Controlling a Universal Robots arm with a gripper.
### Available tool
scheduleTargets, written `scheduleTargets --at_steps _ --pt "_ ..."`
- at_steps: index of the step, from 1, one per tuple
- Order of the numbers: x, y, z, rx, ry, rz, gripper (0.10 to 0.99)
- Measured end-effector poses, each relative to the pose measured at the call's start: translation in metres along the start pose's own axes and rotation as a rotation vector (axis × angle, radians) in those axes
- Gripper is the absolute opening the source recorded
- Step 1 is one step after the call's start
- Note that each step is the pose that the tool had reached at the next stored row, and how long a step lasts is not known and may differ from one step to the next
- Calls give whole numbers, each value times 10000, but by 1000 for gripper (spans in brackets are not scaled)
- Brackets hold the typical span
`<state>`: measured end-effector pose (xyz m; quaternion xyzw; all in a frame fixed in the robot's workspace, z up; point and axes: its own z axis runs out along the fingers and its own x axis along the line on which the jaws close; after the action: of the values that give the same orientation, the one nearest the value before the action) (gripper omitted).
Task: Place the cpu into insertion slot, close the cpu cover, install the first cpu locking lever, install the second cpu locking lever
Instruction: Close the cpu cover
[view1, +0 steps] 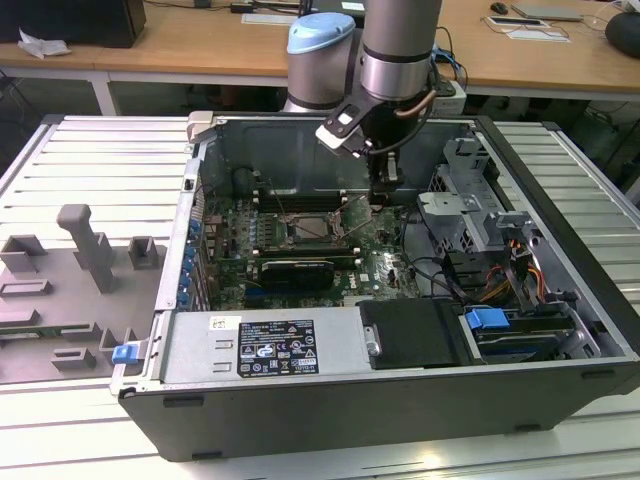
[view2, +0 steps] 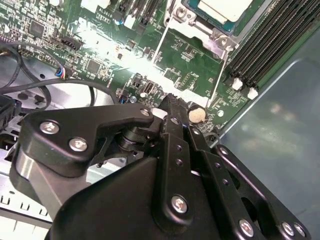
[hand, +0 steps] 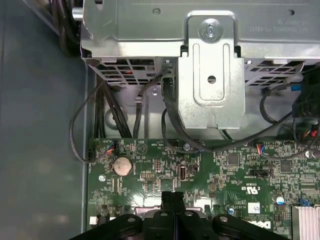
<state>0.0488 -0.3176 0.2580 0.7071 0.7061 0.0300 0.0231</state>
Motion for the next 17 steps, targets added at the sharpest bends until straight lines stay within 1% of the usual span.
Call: scheduleTargets --at_steps 2,7,8,10,11,12,13,14,17 --pt "1 45 11 6 0 1 106" --pt "2 91 37 8 2 1 106" --pt "3 102 68 11 2 1 106" --pt "2 104 98 16 1 1 106" --pt "2 104 128 26 2 1 106" --pt "2 103 138 30 1 3 106" --pt "1 98 137 33 -2 3 106" --pt "2 75 136 32 1 1 106" --pt "2 43 134 32 1 1 106"
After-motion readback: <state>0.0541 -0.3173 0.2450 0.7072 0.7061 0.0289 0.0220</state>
